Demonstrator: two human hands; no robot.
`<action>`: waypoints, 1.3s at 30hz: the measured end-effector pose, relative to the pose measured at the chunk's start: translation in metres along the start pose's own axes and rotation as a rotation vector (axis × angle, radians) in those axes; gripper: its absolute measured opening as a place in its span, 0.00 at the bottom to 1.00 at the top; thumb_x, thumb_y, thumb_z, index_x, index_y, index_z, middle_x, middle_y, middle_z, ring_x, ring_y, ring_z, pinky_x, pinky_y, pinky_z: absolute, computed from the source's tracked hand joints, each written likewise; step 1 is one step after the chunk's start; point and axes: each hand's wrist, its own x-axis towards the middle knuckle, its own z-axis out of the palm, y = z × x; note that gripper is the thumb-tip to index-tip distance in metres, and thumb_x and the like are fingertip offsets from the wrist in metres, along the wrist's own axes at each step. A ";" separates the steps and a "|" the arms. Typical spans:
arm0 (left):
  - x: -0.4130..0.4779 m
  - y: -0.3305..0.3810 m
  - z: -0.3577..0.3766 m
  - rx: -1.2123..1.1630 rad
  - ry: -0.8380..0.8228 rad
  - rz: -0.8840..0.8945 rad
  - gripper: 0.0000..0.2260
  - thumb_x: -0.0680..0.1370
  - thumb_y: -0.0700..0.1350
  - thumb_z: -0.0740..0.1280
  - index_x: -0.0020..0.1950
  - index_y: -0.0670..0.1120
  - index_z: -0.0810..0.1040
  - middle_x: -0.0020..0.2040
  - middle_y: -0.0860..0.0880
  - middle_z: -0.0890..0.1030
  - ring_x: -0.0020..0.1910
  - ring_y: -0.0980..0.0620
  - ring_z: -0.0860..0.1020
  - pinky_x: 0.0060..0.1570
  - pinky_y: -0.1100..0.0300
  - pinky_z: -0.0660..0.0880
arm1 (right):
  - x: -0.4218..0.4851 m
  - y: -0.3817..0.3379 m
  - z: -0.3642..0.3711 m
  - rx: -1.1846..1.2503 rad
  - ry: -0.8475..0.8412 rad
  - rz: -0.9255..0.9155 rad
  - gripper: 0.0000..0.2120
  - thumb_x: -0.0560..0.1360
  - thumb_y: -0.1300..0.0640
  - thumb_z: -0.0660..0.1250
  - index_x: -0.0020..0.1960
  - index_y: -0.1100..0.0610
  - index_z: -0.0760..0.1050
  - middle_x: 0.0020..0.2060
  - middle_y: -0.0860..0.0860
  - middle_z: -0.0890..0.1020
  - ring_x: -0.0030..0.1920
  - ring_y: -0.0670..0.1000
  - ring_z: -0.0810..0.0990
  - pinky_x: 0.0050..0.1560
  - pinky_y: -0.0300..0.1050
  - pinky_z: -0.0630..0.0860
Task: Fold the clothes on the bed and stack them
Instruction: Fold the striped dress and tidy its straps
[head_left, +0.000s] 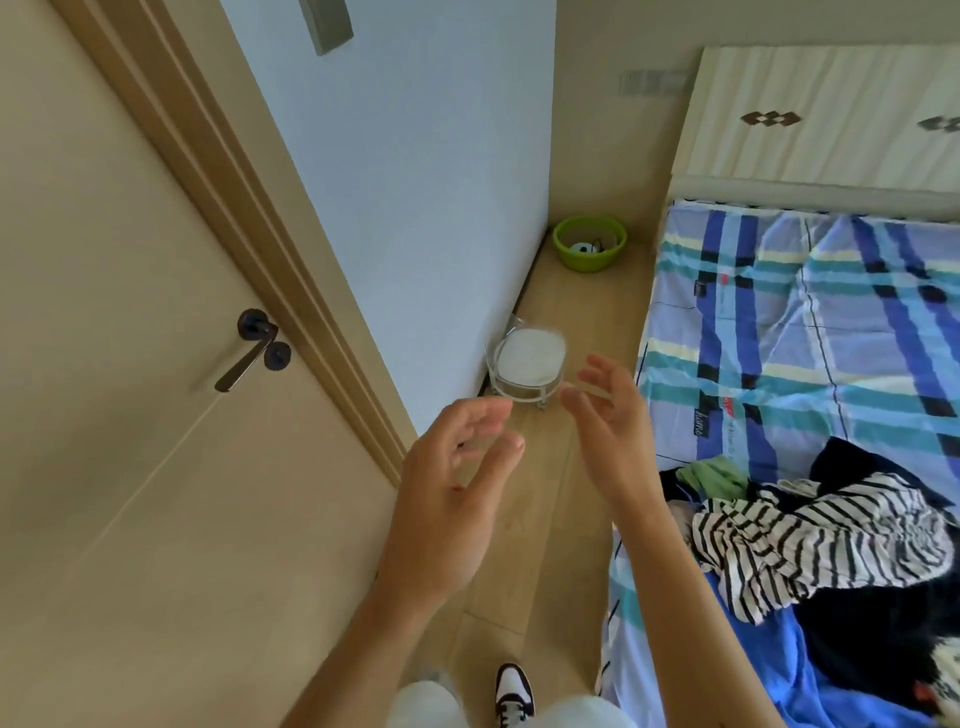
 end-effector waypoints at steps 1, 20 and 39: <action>0.019 0.000 0.002 -0.008 -0.014 0.009 0.15 0.76 0.55 0.66 0.60 0.51 0.80 0.58 0.59 0.82 0.62 0.60 0.78 0.64 0.57 0.74 | 0.013 0.000 0.001 0.005 0.015 -0.003 0.22 0.78 0.51 0.69 0.71 0.49 0.70 0.60 0.44 0.78 0.53 0.34 0.78 0.54 0.37 0.76; 0.441 -0.034 0.155 0.004 -0.565 0.037 0.09 0.81 0.46 0.67 0.60 0.48 0.80 0.55 0.58 0.82 0.55 0.67 0.79 0.52 0.75 0.71 | 0.330 0.036 -0.041 -0.079 0.489 0.216 0.20 0.79 0.53 0.68 0.70 0.50 0.70 0.61 0.47 0.78 0.56 0.41 0.80 0.49 0.35 0.72; 0.714 -0.031 0.396 0.079 -0.857 0.008 0.13 0.77 0.53 0.65 0.59 0.52 0.79 0.55 0.57 0.82 0.58 0.59 0.79 0.57 0.63 0.76 | 0.640 0.111 -0.185 0.051 0.720 0.370 0.22 0.79 0.52 0.68 0.71 0.49 0.70 0.62 0.47 0.77 0.54 0.38 0.79 0.44 0.35 0.72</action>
